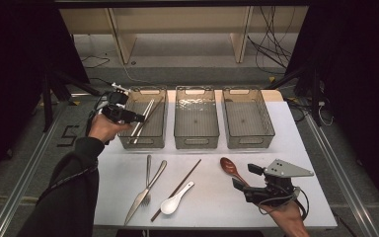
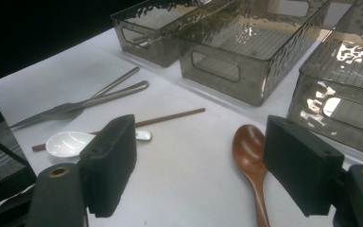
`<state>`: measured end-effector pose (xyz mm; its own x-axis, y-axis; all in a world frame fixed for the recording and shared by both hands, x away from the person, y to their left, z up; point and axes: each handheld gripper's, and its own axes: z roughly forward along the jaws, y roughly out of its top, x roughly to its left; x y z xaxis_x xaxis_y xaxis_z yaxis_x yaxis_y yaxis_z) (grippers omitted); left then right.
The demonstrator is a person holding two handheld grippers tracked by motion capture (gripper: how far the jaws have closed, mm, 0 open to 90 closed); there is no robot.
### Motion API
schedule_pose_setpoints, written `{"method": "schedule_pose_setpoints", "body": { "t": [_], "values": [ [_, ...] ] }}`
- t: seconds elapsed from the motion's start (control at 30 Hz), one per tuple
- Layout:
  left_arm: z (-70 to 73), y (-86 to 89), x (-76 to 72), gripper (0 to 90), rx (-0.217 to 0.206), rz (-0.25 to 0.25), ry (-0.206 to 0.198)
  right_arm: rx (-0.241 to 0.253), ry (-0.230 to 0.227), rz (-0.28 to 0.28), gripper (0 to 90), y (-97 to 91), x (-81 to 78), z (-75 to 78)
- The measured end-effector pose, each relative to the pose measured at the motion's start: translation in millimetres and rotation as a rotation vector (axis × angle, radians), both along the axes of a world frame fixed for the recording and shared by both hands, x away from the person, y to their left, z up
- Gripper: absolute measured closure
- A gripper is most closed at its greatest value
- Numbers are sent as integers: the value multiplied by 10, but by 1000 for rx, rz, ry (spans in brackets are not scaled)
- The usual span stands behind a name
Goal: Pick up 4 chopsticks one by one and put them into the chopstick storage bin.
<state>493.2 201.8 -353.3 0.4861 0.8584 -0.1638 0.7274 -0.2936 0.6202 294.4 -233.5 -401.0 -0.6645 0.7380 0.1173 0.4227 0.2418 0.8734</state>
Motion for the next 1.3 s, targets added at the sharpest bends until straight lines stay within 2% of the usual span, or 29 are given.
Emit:
{"method": "schedule_pose_setpoints", "body": {
  "t": [0.17, 0.37, 0.53, 0.67, 0.87, 1.0, 1.17, 1.3],
  "values": [
    [-26, -127, -295, 315, -3, -39, 5, 0, 0, -2, 276, -2, -2, 1],
    [-102, -300, -595, 269, 24, -86, 22, -2, 0, -1, 276, 5, -7, 4],
    [-235, -414, -775, 235, 41, -106, 60, -4, 1, -1, 276, 9, -2, 0],
    [-340, -505, -865, 217, 38, -119, 78, -6, -2, 1, 276, 14, -5, 6],
    [-483, -622, -948, 201, 80, -156, 124, -6, -3, 1, 276, 11, -8, 6],
    [-562, -660, -993, 198, 98, -165, 137, -5, -5, 3, 276, 14, -9, 6],
    [-618, -703, -1028, 196, 100, -166, 142, -8, -3, 4, 276, 16, -9, 6],
    [-671, -763, -1063, 199, 126, -186, 157, -9, -4, 4, 276, 15, -7, 5]
  ]
}}
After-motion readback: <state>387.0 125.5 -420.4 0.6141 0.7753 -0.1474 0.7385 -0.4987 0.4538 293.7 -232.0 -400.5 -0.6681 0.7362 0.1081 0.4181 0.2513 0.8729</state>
